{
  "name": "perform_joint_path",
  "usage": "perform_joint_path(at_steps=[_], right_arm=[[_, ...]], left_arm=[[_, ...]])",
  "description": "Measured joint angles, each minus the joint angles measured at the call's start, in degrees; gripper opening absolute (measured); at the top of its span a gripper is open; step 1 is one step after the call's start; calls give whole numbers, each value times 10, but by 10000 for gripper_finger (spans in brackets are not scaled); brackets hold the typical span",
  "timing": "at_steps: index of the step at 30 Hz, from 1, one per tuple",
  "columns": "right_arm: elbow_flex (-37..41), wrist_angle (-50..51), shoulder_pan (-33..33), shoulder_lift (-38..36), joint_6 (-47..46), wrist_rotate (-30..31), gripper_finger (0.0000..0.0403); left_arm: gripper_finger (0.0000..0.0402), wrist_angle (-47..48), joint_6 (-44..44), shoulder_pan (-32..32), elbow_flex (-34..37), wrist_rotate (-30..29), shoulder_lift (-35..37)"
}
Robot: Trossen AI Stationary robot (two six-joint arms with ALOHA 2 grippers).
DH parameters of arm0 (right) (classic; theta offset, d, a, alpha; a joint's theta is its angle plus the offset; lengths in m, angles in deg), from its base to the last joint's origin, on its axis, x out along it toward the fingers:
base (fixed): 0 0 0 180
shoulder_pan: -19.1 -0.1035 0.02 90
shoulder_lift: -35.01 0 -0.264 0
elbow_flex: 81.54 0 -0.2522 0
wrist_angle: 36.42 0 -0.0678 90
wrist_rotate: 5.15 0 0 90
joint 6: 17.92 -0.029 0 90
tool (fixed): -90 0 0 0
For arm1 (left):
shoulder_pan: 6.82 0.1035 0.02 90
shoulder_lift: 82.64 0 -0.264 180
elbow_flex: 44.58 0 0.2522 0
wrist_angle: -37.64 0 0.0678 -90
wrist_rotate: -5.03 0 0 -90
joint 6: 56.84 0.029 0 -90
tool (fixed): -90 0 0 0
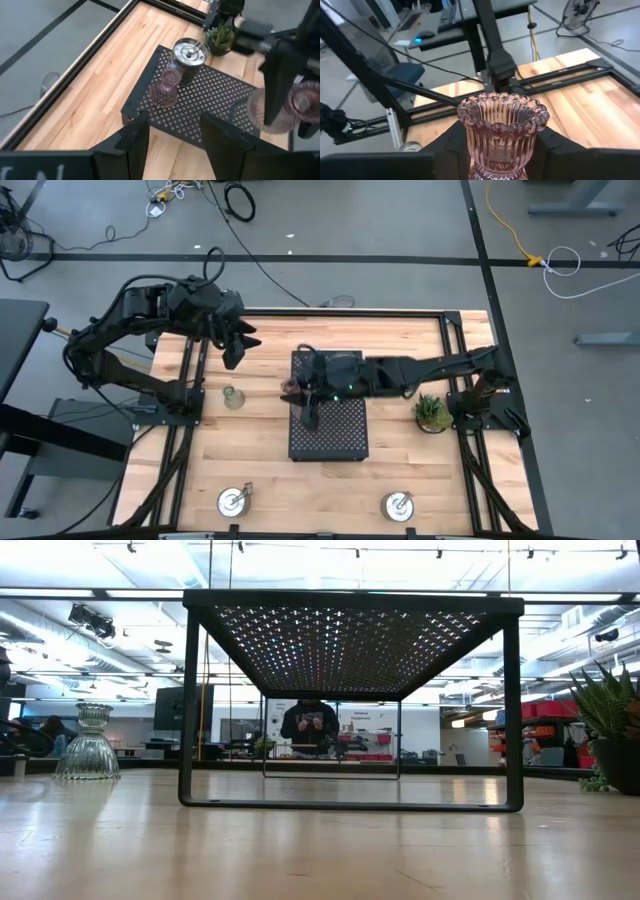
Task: Pick & Place candle stick holders
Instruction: Put the pink candle holder on the shelf
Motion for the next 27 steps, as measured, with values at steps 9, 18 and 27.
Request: perform_joint_path(at_steps=[9, 18, 27], right_arm=[[192, -144, -51, -90, -40, 117, 123], [415, -424, -77, -168, -58, 172, 123], [429, -458, -58, -149, -26, 176, 123]], left_arm=[[179, -4, -64, -38, 0, -4, 6], [179, -31, -107, -84, 0, -63, 4], [179, -38, -106, -110, 0, -117, 4]])
